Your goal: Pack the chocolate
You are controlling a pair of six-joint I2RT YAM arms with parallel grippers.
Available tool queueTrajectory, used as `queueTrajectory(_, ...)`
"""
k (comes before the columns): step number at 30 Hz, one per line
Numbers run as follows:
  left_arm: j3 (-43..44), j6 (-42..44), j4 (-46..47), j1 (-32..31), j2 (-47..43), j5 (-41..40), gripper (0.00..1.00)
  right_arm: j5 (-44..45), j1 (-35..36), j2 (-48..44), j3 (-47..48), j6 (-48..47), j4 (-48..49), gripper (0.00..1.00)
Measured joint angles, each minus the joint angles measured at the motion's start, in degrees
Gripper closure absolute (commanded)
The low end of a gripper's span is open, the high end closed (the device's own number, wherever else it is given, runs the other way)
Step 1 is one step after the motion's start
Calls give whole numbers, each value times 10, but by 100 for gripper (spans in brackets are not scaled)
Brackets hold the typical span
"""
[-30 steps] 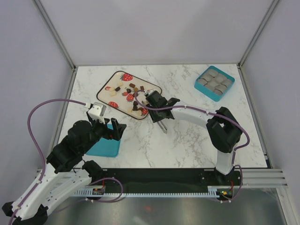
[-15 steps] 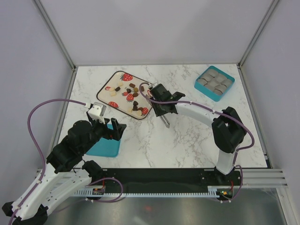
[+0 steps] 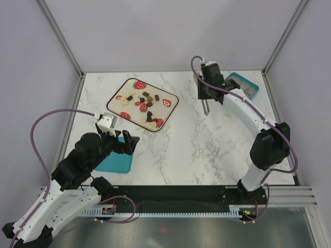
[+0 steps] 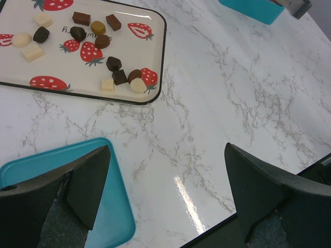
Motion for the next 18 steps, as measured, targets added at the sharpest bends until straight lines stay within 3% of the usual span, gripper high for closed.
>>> queueTrajectory(11, 0, 0, 0, 0, 0, 2, 0, 15, -206, 30, 109, -6, -46, 62)
queueTrajectory(18, 0, 0, 0, 0, 0, 3, 0, -26, -271, 115, 178, 2, -58, 61)
